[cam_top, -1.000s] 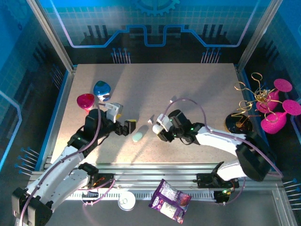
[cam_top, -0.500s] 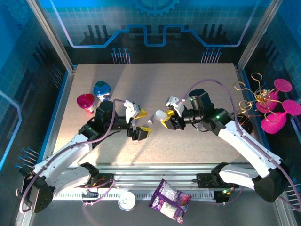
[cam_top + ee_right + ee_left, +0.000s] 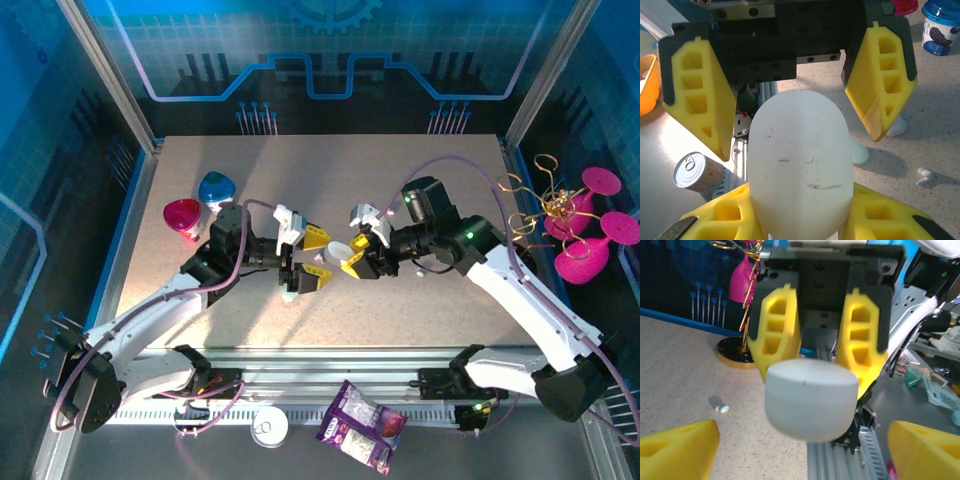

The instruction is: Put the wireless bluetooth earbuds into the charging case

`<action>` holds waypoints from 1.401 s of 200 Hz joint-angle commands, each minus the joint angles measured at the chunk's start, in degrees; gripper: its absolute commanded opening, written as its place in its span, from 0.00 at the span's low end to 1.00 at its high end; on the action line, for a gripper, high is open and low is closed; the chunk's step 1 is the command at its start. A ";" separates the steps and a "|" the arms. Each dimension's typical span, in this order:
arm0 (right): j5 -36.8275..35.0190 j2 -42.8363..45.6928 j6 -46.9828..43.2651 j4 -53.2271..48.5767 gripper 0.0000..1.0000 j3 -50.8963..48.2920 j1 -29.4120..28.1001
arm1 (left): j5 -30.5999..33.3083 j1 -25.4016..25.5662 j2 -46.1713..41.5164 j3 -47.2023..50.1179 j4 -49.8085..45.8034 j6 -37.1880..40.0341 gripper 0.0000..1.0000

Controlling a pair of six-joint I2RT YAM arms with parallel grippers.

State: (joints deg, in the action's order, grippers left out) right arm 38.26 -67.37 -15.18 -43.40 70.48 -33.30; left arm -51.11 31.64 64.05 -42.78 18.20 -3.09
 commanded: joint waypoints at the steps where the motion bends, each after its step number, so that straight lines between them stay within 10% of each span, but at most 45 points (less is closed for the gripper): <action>1: 2.47 -0.96 -1.50 -2.56 0.23 2.44 0.39 | -3.86 0.68 0.72 -2.59 3.48 -1.15 0.80; 110: 3.30 -2.22 -1.43 -2.92 0.20 3.72 0.34 | -4.35 1.12 1.32 -3.19 2.50 -0.32 0.49; 181: 3.53 -2.04 -1.03 -2.14 0.20 3.63 -0.55 | -4.44 2.13 1.16 -4.25 -0.97 2.02 0.54; 245: 2.92 -1.41 -0.79 -1.52 0.21 2.87 -0.80 | -4.52 2.51 1.14 -4.59 -2.38 2.47 0.35; 280: 1.43 0.01 -0.19 0.00 0.47 1.69 -0.71 | -4.62 2.57 0.75 -4.25 -2.26 2.78 0.26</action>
State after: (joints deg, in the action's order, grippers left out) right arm 40.73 -68.99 -15.70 -45.95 72.51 -33.74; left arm -53.45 32.91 65.36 -45.28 16.38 -1.50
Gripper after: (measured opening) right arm 0.366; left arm 0.369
